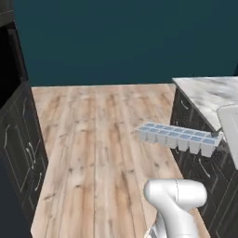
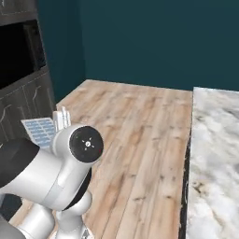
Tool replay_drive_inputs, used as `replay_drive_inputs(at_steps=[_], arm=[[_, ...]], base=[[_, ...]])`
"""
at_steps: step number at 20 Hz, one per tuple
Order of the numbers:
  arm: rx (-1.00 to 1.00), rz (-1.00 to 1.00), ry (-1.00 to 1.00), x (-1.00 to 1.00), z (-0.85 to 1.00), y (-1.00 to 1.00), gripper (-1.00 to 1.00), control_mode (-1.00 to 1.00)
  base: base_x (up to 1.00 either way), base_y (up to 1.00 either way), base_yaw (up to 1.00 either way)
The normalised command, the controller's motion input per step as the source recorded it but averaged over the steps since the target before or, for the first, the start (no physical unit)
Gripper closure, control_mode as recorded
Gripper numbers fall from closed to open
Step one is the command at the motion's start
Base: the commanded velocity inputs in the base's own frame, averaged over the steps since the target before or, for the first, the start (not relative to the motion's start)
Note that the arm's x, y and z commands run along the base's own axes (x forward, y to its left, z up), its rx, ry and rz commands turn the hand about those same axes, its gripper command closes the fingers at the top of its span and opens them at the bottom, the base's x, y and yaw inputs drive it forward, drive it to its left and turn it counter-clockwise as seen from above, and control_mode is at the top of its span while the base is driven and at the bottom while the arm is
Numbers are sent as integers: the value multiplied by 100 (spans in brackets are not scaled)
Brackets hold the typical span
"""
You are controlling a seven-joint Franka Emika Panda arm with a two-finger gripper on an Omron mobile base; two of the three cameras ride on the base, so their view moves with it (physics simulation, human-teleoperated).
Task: The ice cube tray has been filled with water. Take the tray and place it in the freezer to make ice. Close the freezer door after placing the tray.
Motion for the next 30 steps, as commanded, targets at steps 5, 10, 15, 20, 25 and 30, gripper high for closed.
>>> replay_drive_inputs(at_steps=[5, 10, 15, 20, 25, 30], arm=[[0, 0, 0, 0, 0, 0, 100, 100], [0, 0, 0, 0, 0, 0, 100, 100], [0, 0, 0, 0, 0, 0, 100, 100], [0, 0, 0, 0, 0, 0, 100, 100], [0, 0, 0, 0, 0, 0, 100, 100], [0, 0, 0, 0, 0, 0, 100, 100]], base=[[88, -22, 63], [46, -9, 77], [10, -8, 80], [11, -15, 74], [60, -24, 68], [81, -24, 66]])
